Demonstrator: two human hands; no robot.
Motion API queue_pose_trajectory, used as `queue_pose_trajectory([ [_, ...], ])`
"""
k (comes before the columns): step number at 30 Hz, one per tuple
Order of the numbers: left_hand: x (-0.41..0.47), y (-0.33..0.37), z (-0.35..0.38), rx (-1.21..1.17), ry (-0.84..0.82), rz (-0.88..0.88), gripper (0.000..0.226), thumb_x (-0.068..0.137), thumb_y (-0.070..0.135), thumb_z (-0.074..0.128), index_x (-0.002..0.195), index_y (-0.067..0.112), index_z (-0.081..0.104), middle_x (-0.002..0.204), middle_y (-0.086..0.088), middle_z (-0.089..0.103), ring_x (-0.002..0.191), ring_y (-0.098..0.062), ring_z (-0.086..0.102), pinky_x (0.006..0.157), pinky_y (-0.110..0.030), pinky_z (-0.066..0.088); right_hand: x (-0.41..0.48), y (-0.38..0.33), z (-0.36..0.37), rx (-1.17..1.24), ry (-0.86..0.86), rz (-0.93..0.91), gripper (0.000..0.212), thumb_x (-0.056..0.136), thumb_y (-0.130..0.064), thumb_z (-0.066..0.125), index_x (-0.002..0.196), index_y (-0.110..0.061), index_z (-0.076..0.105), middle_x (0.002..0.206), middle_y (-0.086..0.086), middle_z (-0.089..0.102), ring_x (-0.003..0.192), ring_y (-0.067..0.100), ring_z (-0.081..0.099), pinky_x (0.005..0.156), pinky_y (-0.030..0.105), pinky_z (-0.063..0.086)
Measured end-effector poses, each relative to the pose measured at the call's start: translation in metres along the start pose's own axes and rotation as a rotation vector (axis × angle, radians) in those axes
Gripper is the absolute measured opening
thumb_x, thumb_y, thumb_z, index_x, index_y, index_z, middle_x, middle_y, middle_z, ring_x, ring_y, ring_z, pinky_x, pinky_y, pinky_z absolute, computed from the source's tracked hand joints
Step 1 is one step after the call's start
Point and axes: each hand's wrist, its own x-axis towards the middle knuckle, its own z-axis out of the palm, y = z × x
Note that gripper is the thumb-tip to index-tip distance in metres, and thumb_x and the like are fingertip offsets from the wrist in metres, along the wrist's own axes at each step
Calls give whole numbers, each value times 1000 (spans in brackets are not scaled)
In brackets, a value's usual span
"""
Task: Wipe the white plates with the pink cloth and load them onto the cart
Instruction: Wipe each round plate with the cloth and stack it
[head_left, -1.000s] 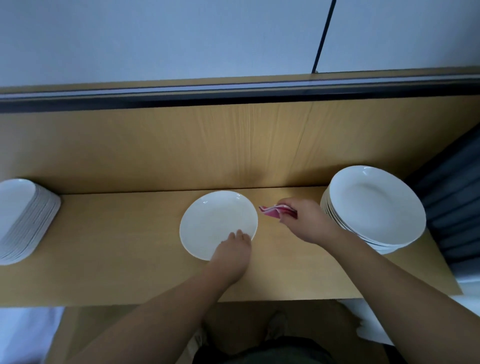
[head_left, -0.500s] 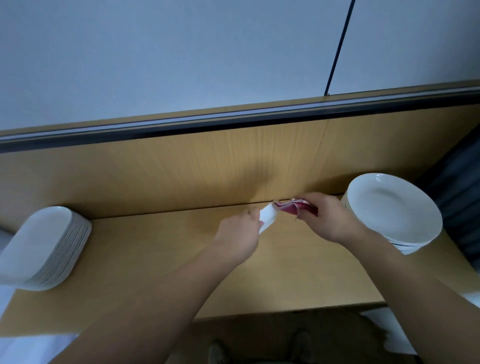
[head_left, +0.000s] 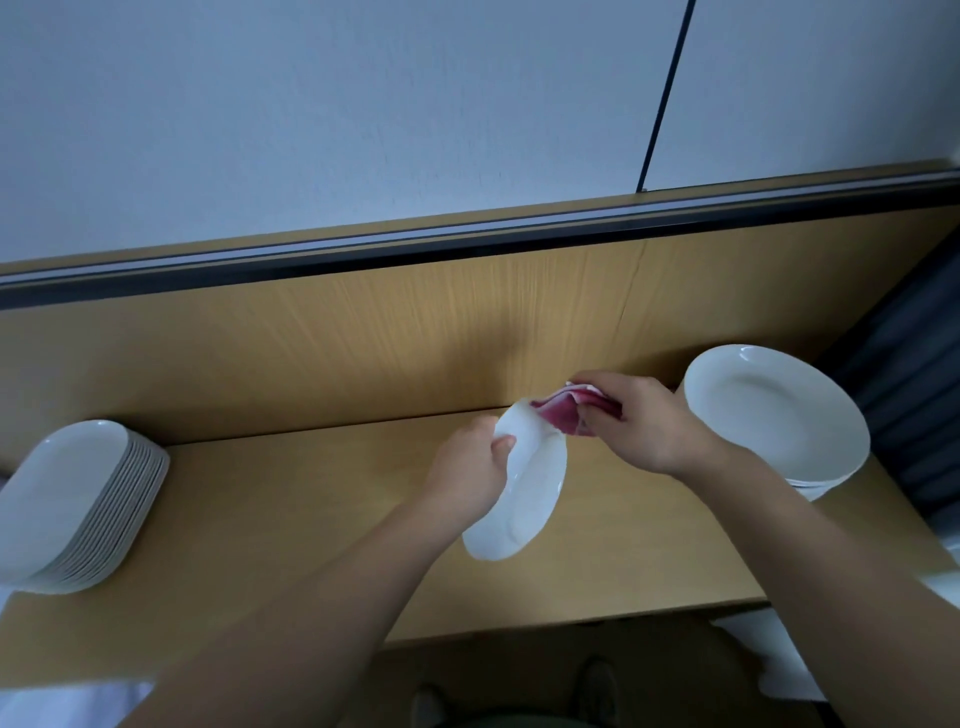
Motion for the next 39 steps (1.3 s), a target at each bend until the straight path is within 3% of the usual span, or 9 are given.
queue_pose_trajectory([
  [6, 7, -31, -24, -30, -29, -10, 15, 96, 27, 48, 110, 22, 51, 101, 5, 57, 91, -16, 55, 78, -37, 49, 21, -6, 19, 33, -101, -6, 19, 95, -22, 49, 100, -34, 63, 84, -13, 66, 78, 10, 60, 69, 35, 50],
  [10, 5, -51, -35, -49, -221, -38, 77, 85, 20, 68, 149, 31, 27, 137, 6, 31, 128, -15, 35, 98, -27, 37, 41, -13, 33, 52, -181, 42, 19, 93, -22, 48, 96, -31, 65, 84, -12, 66, 79, 6, 61, 70, 31, 51],
  [16, 8, -75, -32, -42, -228, -79, 84, 80, 20, 74, 150, 32, 28, 139, -1, 35, 126, -18, 39, 94, -22, 35, 80, -11, 73, 50, -257, 244, 13, 96, -23, 48, 92, -12, 55, 83, 4, 60, 66, 22, 59, 51, 31, 49],
  [19, 9, -84, -28, -53, -246, -91, 86, 80, 22, 75, 150, 34, 26, 137, -2, 35, 126, -20, 39, 99, -24, 36, 85, 0, 94, -264, -285, 207, 24, 98, -35, 45, 113, -16, 47, 102, 9, 52, 78, 24, 58, 65, 34, 48],
  [22, 10, -94, -27, -71, -267, -102, 87, 81, 22, 75, 151, 31, 23, 138, -4, 35, 128, -21, 37, 95, -19, 30, 81, 5, 106, -411, -285, 138, 56, 98, -41, 43, 147, -18, 25, 123, 11, 46, 106, 29, 53, 87, 39, 47],
  [27, 8, -105, -25, -115, -253, -116, 86, 80, 22, 76, 149, 33, 26, 129, -2, 40, 122, -20, 40, 94, -21, 34, 74, 6, 125, -327, -106, 28, 41, 98, -30, 44, 137, -16, 41, 137, 9, 39, 112, 30, 52, 89, 39, 48],
  [31, 8, -110, -23, -136, -250, -133, 87, 79, 24, 76, 149, 34, 26, 132, -1, 40, 123, -18, 38, 100, -26, 35, 63, 18, 139, -554, -175, -160, 55, 92, -48, 35, 133, -16, 53, 140, 2, 50, 131, 35, 40, 108, 55, 32],
  [35, 6, -114, -23, -106, -268, -124, 87, 81, 27, 75, 151, 30, 24, 138, -2, 37, 131, -21, 33, 104, -26, 31, 66, 25, 142, -327, -251, -199, 49, 98, -12, 43, 147, -14, 37, 157, 0, 29, 144, 16, 26, 114, 30, 13],
  [39, 4, -114, -23, -80, -273, -100, 84, 84, 27, 72, 151, 28, 22, 141, -5, 37, 130, -22, 34, 106, -30, 33, 79, 13, 148, -316, -145, -312, 43, 89, 1, 48, 128, -14, 59, 135, 3, 56, 122, 24, 53, 103, 46, 42],
])
